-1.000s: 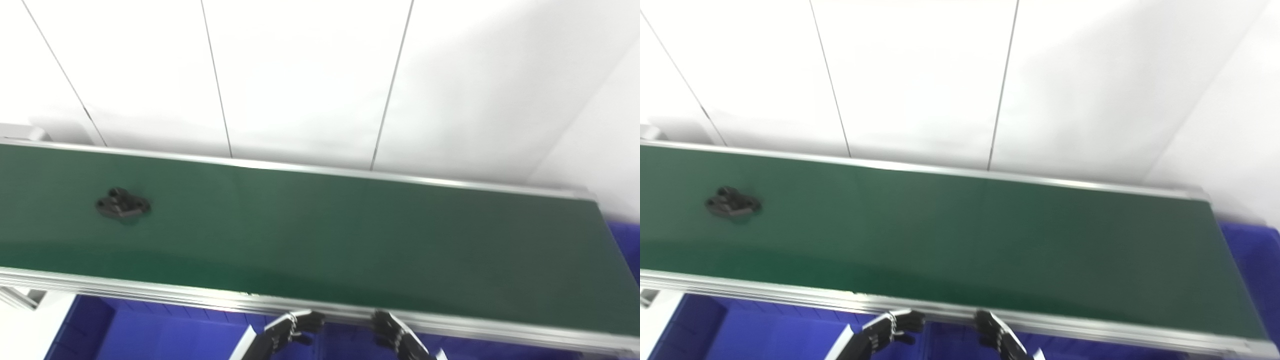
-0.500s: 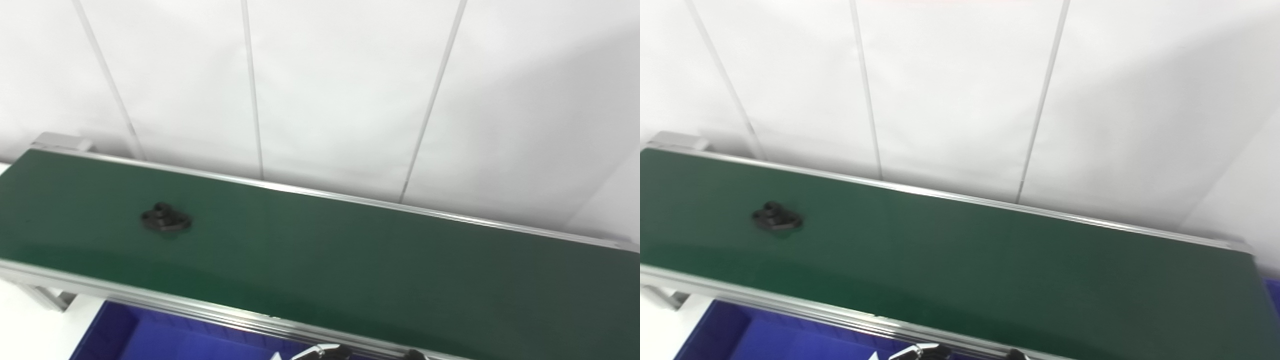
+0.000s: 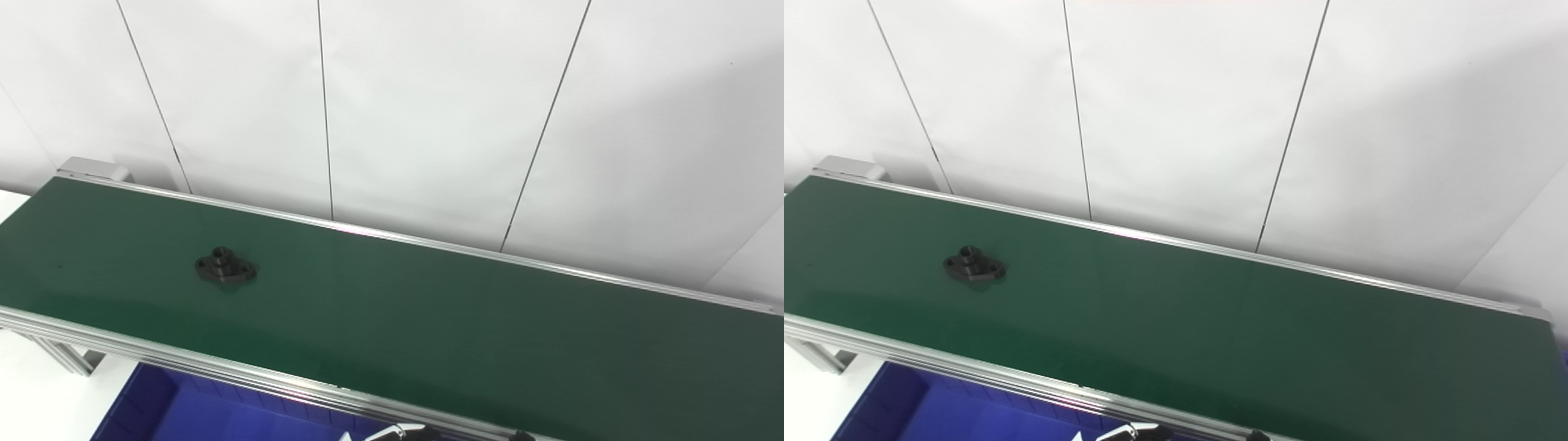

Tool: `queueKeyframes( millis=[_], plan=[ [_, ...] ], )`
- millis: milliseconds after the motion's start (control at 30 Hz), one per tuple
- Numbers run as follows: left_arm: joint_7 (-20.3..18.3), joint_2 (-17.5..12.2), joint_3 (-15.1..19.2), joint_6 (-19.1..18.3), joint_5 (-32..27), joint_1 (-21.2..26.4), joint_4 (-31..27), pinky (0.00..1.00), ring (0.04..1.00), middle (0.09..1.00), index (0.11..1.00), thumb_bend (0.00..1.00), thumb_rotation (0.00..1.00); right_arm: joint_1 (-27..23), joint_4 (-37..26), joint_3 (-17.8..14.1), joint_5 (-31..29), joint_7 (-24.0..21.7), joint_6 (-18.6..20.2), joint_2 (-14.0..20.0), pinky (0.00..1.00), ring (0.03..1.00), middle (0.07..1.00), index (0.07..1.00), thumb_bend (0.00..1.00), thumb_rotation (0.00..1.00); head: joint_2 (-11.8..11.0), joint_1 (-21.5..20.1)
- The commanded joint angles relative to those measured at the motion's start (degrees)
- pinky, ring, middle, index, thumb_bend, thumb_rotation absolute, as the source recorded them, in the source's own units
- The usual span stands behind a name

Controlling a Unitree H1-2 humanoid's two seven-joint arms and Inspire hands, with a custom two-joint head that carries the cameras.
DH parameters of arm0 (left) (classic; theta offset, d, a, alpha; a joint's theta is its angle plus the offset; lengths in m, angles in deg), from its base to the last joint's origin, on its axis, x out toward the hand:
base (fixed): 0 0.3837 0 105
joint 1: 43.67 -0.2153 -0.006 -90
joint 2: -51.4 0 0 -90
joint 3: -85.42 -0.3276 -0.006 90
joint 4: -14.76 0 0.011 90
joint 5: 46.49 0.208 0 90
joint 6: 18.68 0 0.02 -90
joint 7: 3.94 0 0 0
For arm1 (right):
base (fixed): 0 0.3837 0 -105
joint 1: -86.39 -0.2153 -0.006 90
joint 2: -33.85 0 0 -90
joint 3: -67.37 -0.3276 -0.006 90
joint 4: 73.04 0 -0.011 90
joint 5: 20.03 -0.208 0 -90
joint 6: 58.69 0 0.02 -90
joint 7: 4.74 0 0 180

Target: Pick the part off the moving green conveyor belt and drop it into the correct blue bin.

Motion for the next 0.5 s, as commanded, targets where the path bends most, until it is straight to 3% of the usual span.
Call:
queueKeyframes(
  millis=[0, 133, 233, 367, 467],
  plan=[
    [1.9, -0.7, -0.4, 1.8, 0.7, 1.0, -0.1, 0.69, 0.735, 0.765, 0.757, 0.84, 0.76, -0.4, -1.2, -1.1, -1.2, -3.1, -1.4, -0.9, 0.93, 0.925, 0.917, 0.923, 0.95, 0.86, 0.0, 0.0],
    [2.6, -0.6, -0.9, 1.8, 0.4, 1.5, 0.2, 0.68, 0.726, 0.757, 0.75, 0.85, 0.76, -0.3, -2.3, -2.7, -1.2, -5.4, -1.4, -1.6, 0.94, 0.926, 0.923, 0.93, 0.94, 0.86, 0.1, -0.1],
    [1.6, -0.7, -0.7, 1.8, -0.2, 1.5, -0.1, 0.69, 0.734, 0.763, 0.756, 0.86, 0.76, 0.2, -6.5, -2.2, 0.1, -5.1, -1.4, -1.5, 0.94, 0.923, 0.915, 0.929, 0.94, 0.86, 0.1, 0.1],
    [1.7, -0.4, -1.0, 1.8, -0.8, 1.9, 0.0, 0.68, 0.728, 0.758, 0.75, 0.86, 0.74, 0.0, -9.6, -2.6, 0.0, -5.2, -1.4, -1.7, 0.87, 0.898, 0.899, 0.917, 0.89, 0.83, 0.1, 0.1],
    [1.4, -0.3, -0.6, 1.8, -0.8, 1.9, 0.2, 0.69, 0.732, 0.76, 0.75, 0.87, 0.75, -0.3, -11.8, -3.6, -1.2, -6.1, -1.4, -3.0, 0.91, 0.918, 0.903, 0.912, 0.91, 0.79, 0.0, -0.1]
  ],
)
